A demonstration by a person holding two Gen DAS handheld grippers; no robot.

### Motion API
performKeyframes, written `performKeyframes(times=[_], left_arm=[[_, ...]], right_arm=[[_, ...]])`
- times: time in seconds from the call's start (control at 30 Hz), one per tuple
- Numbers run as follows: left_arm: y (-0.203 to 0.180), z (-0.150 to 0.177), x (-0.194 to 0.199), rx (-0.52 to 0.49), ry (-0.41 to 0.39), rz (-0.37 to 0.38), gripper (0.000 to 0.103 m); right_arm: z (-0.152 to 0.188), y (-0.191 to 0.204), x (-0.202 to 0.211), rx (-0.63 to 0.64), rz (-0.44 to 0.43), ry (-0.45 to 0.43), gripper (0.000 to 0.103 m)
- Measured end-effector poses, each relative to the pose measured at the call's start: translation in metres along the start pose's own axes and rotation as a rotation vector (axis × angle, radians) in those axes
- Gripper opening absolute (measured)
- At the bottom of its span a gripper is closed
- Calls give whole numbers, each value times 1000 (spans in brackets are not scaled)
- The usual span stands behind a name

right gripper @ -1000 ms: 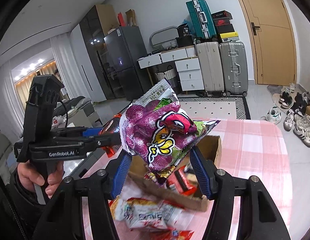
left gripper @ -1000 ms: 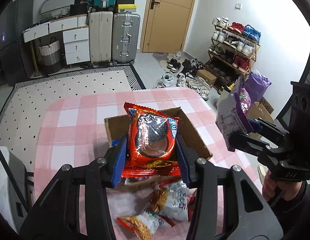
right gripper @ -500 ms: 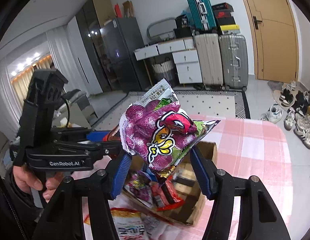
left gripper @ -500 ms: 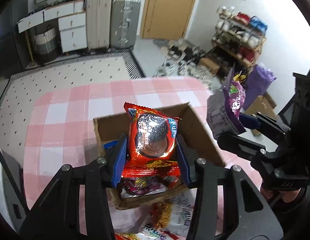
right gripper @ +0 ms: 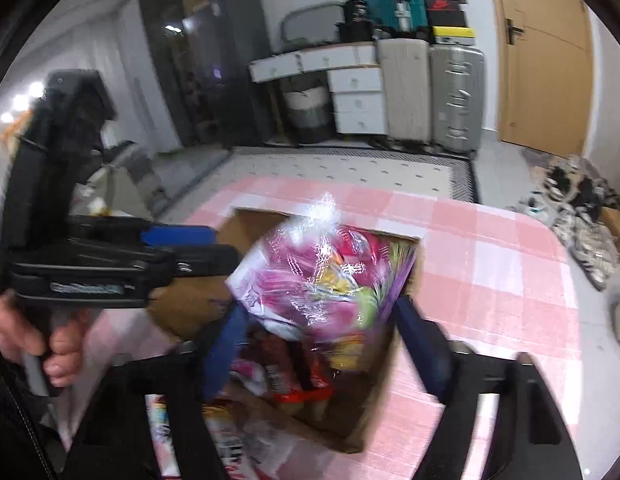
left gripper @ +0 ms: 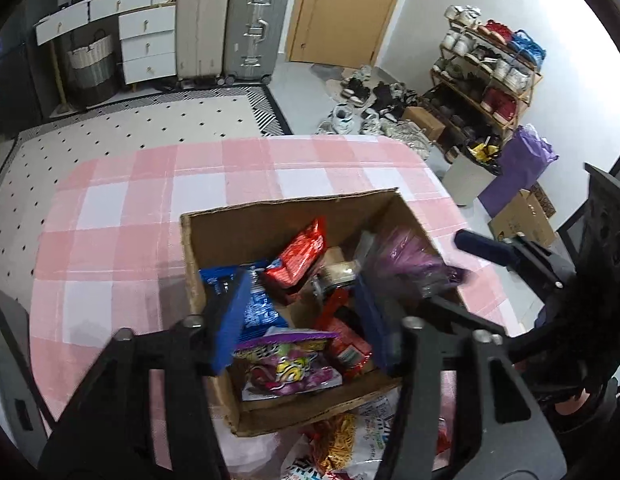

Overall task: Organize snacks
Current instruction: 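Lower both packs into the box and open both grippers, then withdraw both grippers from the box back toward the remaining bags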

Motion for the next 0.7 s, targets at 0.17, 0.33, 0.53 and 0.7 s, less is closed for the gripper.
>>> performKeyframes(times=[0.17, 0.33, 0.53, 0.7], left_arm=[[-1, 3, 9, -10, -15, -20, 64], [-13, 8, 31, -25, -38, -23, 64], [-29, 22, 66, -42, -74, -32, 68], [-43, 39, 96, -55, -109, -49, 75]], right_arm=[[-3, -8, 10, -37, -11, -46, 85], [-4, -10, 38, -38, -11, -87, 85], [0, -6, 85, -45, 0, -150, 90], [9, 0, 123, -41, 4, -201, 92]])
Point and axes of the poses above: each gripper's, at about its wrist camera, not at the fingertips, and x roughly against the way its jaws point, y to its left, z to its underside, the point moved 3 cm from there along -x, roughly the way its jaws point, and after that the axes turned 8 degrees about z, right-handed, at the moved point
